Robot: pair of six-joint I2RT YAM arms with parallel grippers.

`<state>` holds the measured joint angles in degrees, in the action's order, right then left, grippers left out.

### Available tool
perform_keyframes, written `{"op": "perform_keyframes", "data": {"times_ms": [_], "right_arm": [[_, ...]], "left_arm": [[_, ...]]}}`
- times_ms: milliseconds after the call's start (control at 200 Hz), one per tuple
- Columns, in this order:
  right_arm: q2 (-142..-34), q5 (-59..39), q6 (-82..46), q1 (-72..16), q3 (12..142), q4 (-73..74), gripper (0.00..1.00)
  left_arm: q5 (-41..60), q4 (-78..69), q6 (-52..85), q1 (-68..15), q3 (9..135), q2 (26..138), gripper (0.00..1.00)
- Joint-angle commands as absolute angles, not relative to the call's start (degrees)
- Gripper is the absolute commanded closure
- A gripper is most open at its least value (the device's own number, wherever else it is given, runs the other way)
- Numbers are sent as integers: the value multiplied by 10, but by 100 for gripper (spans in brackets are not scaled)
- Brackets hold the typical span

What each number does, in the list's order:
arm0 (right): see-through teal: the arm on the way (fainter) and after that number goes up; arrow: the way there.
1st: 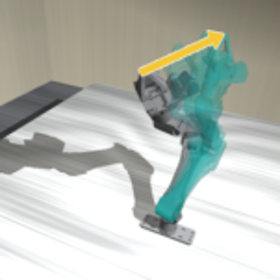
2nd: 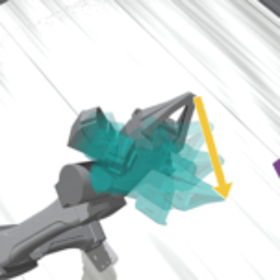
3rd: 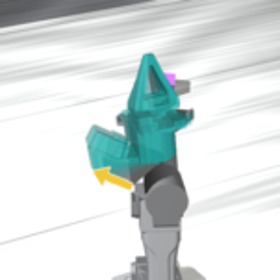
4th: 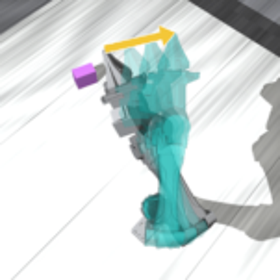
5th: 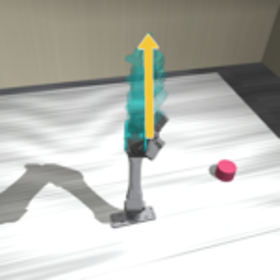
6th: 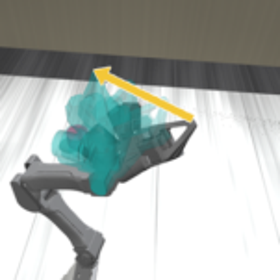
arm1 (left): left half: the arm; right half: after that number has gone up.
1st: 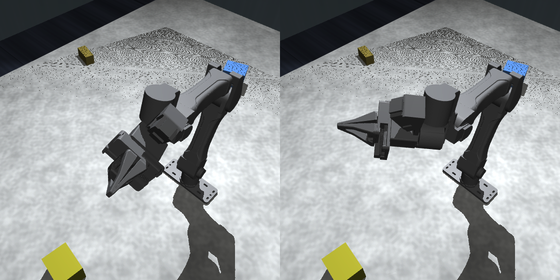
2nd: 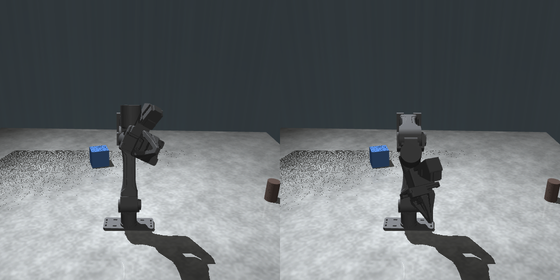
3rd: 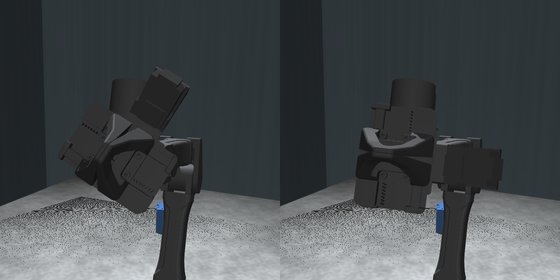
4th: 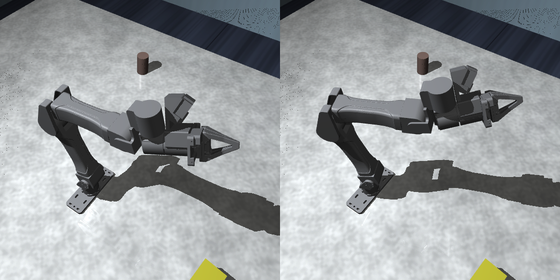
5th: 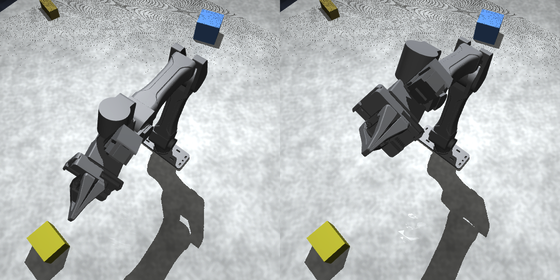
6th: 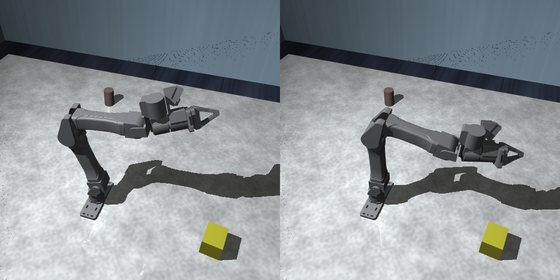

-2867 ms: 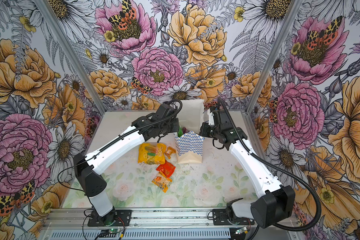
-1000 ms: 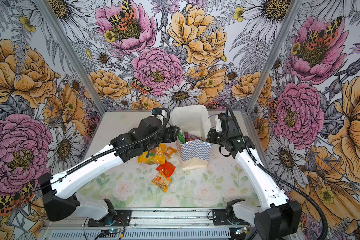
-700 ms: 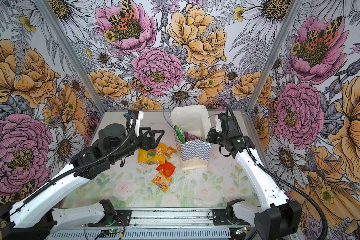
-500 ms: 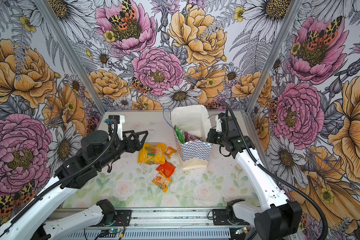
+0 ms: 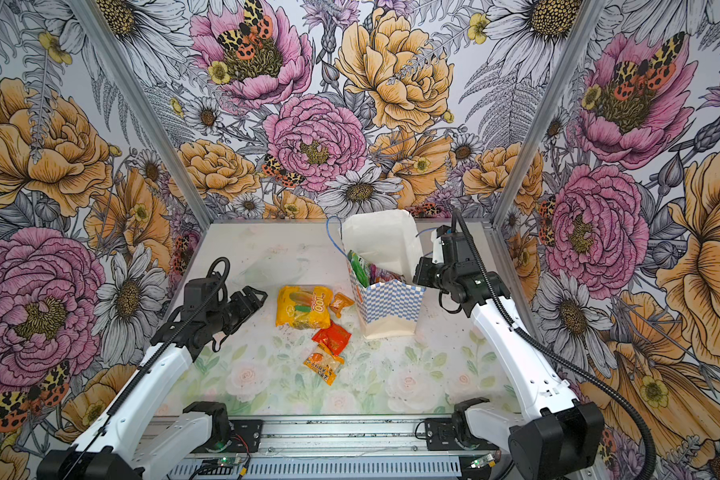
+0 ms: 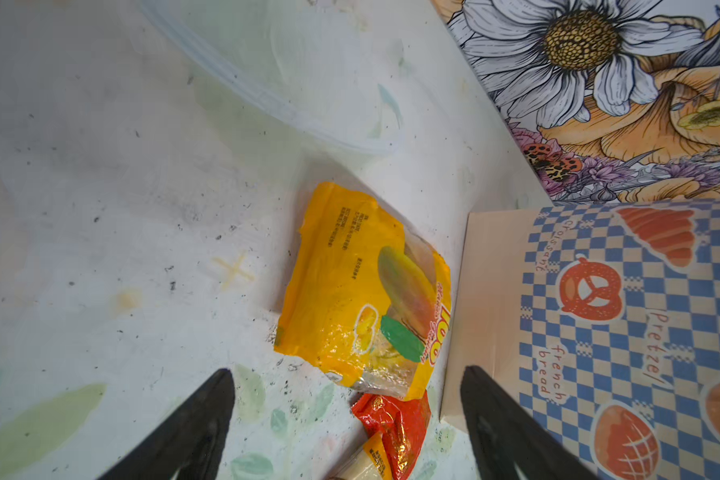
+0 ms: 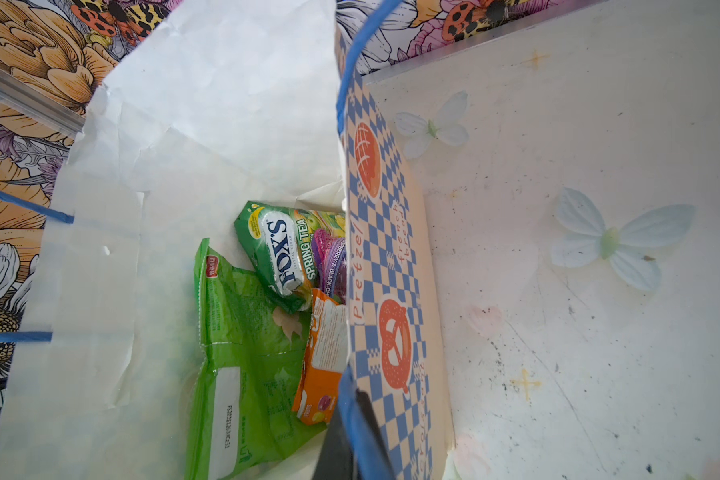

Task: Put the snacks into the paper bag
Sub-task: 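Withdraw the left gripper from the paper bag toward the yellow mango bag, then lower the left gripper onto the yellow mango bag and close on it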

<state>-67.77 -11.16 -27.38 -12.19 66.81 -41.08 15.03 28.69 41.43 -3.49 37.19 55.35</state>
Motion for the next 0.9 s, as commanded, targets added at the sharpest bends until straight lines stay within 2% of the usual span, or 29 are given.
{"op": "perform_keyframes", "data": {"times_ms": [0,300,605,771,896], "right_arm": [[-666,-97,-265,-123,675,-405,100],[-670,-100,-267,-123,676,-404,100],[-668,-101,-267,-123,675,-405,100],[-667,-103,-267,-123,673,-405,100],[-666,-102,-267,-123,672,-405,100]], "left_arm": [[212,203,441,-30,348,571,12],[255,64,467,-32,283,682,9],[288,-18,456,-52,297,817,10],[267,-31,453,-73,310,861,26],[267,-44,459,-80,312,877,43]]}}
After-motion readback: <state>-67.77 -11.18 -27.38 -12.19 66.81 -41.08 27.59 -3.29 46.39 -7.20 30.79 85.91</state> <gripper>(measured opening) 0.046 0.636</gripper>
